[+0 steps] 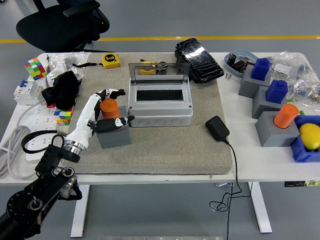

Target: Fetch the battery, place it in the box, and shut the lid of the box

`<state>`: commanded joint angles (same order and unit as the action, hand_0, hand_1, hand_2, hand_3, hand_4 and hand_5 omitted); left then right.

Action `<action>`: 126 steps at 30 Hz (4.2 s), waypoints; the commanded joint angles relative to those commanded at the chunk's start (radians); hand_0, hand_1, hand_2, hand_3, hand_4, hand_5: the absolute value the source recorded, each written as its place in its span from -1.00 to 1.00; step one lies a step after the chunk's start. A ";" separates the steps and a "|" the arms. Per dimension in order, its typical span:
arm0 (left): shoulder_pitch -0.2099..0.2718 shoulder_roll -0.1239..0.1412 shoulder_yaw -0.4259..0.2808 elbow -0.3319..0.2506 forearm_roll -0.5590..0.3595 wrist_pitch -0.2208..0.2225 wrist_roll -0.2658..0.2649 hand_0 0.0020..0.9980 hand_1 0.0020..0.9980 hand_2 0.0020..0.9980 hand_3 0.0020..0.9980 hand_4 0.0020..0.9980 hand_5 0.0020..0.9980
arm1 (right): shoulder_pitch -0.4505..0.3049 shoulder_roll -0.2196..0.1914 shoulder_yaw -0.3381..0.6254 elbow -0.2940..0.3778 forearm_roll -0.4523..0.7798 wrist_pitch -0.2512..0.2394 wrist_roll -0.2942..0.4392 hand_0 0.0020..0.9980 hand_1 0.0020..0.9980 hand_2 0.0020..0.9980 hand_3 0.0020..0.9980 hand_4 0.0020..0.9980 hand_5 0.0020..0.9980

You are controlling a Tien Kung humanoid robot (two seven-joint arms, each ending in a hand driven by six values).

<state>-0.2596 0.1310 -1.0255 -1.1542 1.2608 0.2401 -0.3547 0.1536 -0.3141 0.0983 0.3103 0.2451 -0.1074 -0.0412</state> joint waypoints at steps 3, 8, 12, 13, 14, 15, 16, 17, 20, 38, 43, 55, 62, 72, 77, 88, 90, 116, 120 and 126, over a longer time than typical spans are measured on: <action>-0.007 -0.005 0.001 0.010 -0.013 -0.001 -0.002 0.39 0.34 0.32 0.15 1.00 -1.00 | -0.002 0.001 0.001 0.000 0.001 0.000 0.000 0.14 0.26 0.31 0.11 0.89 0.00; -0.019 -0.010 0.010 0.029 -0.040 0.001 -0.013 -0.22 -0.15 -0.11 -0.09 0.98 -1.00 | -0.003 0.001 0.003 -0.001 0.003 0.000 -0.001 0.14 0.26 0.31 0.11 0.89 0.00; -0.024 -0.021 0.012 0.037 -0.056 0.007 -0.029 -0.22 -0.15 -0.11 -0.09 0.98 -1.00 | -0.004 0.001 0.003 0.000 0.003 0.000 0.000 0.14 0.26 0.31 0.11 0.89 0.00; -0.026 -0.024 0.012 0.039 -0.059 0.010 -0.034 -0.44 -0.43 -0.38 -0.38 0.65 -1.00 | -0.004 0.001 0.003 -0.001 0.003 0.000 0.000 0.14 0.26 0.31 0.11 0.89 0.00; -0.028 -0.027 0.013 0.040 -0.062 0.012 -0.040 -0.44 -0.43 -0.38 -0.38 0.65 -1.00 | -0.004 0.002 0.003 0.000 0.003 0.000 0.001 0.14 0.26 0.31 0.11 0.89 0.00; -0.029 -0.029 0.014 0.042 -0.066 0.014 -0.045 -0.44 -0.43 -0.38 -0.38 0.65 -1.00 | -0.004 0.002 0.003 0.000 0.003 0.000 0.001 0.14 0.26 0.31 0.11 0.89 0.00; -0.030 -0.031 0.015 0.043 -0.071 0.017 -0.051 -0.44 -0.43 -0.38 -0.38 0.65 -1.00 | -0.004 0.002 0.002 0.000 0.003 0.000 0.001 0.14 0.26 0.31 0.11 0.89 0.00; -0.031 -0.033 0.016 0.044 -0.076 0.021 -0.060 -0.44 -0.43 -0.38 -0.38 0.65 -1.00 | -0.004 0.002 0.002 0.000 0.003 0.000 0.001 0.14 0.26 0.31 0.11 0.89 0.00; -0.033 -0.036 0.018 0.045 -0.091 0.029 -0.082 -0.50 -0.56 -0.57 -0.55 0.37 -1.00 | -0.004 0.002 0.003 0.000 0.003 -0.001 0.004 0.14 0.26 0.31 0.11 0.89 -0.01; -0.045 -0.061 0.020 0.073 -0.141 0.048 -0.136 -0.70 -0.77 -0.73 -0.62 0.17 -1.00 | -0.005 0.005 0.000 0.000 0.008 -0.004 0.015 0.14 0.26 0.31 0.10 0.89 -0.01; -0.053 -0.066 0.020 0.080 -0.159 0.053 -0.153 -0.81 -0.87 -0.80 -0.69 0.25 -1.00 | -0.006 0.004 0.000 0.000 0.009 -0.005 0.017 0.14 0.26 0.31 0.11 0.89 -0.01; -0.059 -0.071 0.017 0.086 -0.152 0.052 -0.144 -0.78 -0.83 -0.77 -0.65 0.25 -1.00 | -0.005 0.006 0.001 0.001 0.008 -0.005 0.019 0.13 0.26 0.31 0.11 0.89 -0.01; -0.058 -0.070 0.013 0.090 -0.144 0.037 -0.128 -0.57 -0.58 -0.61 -0.55 0.38 -1.00 | -0.006 0.006 0.000 0.000 0.009 -0.004 0.019 0.13 0.26 0.31 0.10 0.89 -0.01; -0.058 -0.068 0.007 0.093 -0.143 0.029 -0.126 -0.41 -0.32 -0.41 -0.35 0.77 -1.00 | -0.005 0.007 0.002 0.000 0.008 -0.004 0.021 0.14 0.26 0.31 0.10 0.89 -0.01; -0.058 -0.069 0.004 0.093 -0.144 0.028 -0.129 -0.26 -0.16 -0.20 -0.16 0.91 -1.00 | -0.006 0.008 0.003 0.000 0.007 -0.004 0.021 0.13 0.25 0.31 0.10 0.89 -0.01; -0.055 -0.063 -0.006 0.082 -0.145 0.021 -0.130 0.02 0.06 0.03 0.10 1.00 -1.00 | -0.006 0.006 0.003 0.000 0.008 -0.003 0.022 0.14 0.25 0.31 0.10 0.89 -0.01; -0.053 -0.060 -0.006 0.082 -0.142 0.013 -0.130 0.02 0.06 0.03 0.10 1.00 -1.00 | -0.006 0.006 0.003 0.000 0.008 -0.003 0.023 0.14 0.25 0.31 0.10 0.89 -0.01; -0.048 -0.056 0.026 0.138 -0.186 0.027 -0.182 0.23 0.27 0.23 0.32 1.00 -0.78 | -0.008 0.006 0.005 0.001 0.005 -0.001 0.025 0.14 0.25 0.31 0.11 0.90 -0.01; -0.046 -0.055 0.046 0.149 -0.187 0.025 -0.177 0.23 0.27 0.23 0.32 1.00 -0.78 | -0.008 0.007 0.005 0.001 0.005 -0.001 0.025 0.14 0.25 0.31 0.11 0.90 -0.01; -0.049 -0.060 0.053 0.158 -0.195 0.028 -0.180 0.17 0.24 0.16 0.24 1.00 -0.83 | -0.008 0.007 0.003 0.001 0.005 -0.002 0.026 0.14 0.25 0.31 0.11 0.90 -0.01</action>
<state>-0.3082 0.0708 -0.9721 -0.9965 1.0661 0.2678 -0.5347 0.1457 -0.3073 0.1013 0.3113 0.2499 -0.1090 -0.0157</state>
